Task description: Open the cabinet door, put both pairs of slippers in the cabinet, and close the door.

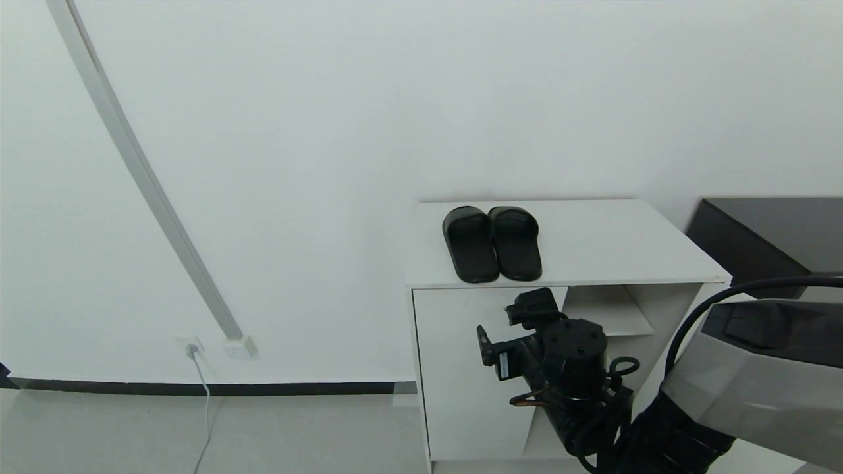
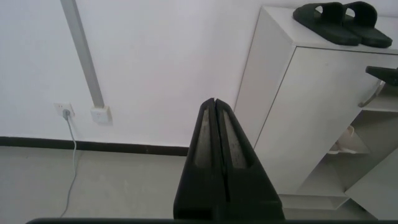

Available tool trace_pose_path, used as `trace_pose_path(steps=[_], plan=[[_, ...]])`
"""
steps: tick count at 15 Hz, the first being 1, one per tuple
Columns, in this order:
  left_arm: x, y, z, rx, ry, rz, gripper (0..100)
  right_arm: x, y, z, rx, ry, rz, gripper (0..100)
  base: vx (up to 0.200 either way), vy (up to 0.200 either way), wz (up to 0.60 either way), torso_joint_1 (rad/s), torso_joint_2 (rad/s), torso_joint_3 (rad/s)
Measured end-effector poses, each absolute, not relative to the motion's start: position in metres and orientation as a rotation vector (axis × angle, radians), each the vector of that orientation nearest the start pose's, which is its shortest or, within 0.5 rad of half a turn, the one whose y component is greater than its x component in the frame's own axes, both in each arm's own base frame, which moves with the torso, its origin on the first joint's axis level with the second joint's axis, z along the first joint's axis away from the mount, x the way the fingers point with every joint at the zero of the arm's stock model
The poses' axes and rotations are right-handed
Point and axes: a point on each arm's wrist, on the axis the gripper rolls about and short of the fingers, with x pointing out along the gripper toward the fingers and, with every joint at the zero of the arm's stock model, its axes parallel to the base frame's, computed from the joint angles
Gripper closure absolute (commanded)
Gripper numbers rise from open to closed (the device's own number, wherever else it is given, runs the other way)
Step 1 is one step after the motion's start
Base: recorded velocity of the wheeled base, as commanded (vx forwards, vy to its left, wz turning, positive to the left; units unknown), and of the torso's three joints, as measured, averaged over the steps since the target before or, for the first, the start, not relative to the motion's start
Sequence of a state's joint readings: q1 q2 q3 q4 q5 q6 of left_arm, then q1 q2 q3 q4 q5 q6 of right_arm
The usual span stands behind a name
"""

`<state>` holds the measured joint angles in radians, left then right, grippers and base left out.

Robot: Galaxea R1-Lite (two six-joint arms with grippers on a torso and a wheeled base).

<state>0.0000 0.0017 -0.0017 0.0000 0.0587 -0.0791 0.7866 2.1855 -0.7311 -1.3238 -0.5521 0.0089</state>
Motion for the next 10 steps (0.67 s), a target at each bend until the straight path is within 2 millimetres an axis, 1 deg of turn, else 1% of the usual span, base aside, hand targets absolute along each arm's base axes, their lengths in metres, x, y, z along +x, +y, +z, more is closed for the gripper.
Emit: trace_pose_path(steps=[4, 8, 10], plan=[[-0.0228, 0.0013, 0.0760, -0.080, -0.002, 0.059, 100, 0.2662, 0.2501, 0.0660, -0.079, 0.105, 0.234, 0, 0.000, 0.000, 0.00, 0.178, -0.39, -0.215], [-0.0228, 0.0013, 0.0760, -0.079, -0.002, 0.060, 100, 0.2649, 0.2499, 0.0684, -0.114, 0.052, 0.240, 0, 0.000, 0.000, 0.00, 0.012, -0.02, -0.009], [-0.0228, 0.0013, 0.0760, -0.073, -0.002, 0.059, 100, 0.2678, 0.2523, 0.0684, -0.137, 0.048, 0.242, 0, 0.000, 0.000, 0.00, 0.000, 0.00, 0.000]])
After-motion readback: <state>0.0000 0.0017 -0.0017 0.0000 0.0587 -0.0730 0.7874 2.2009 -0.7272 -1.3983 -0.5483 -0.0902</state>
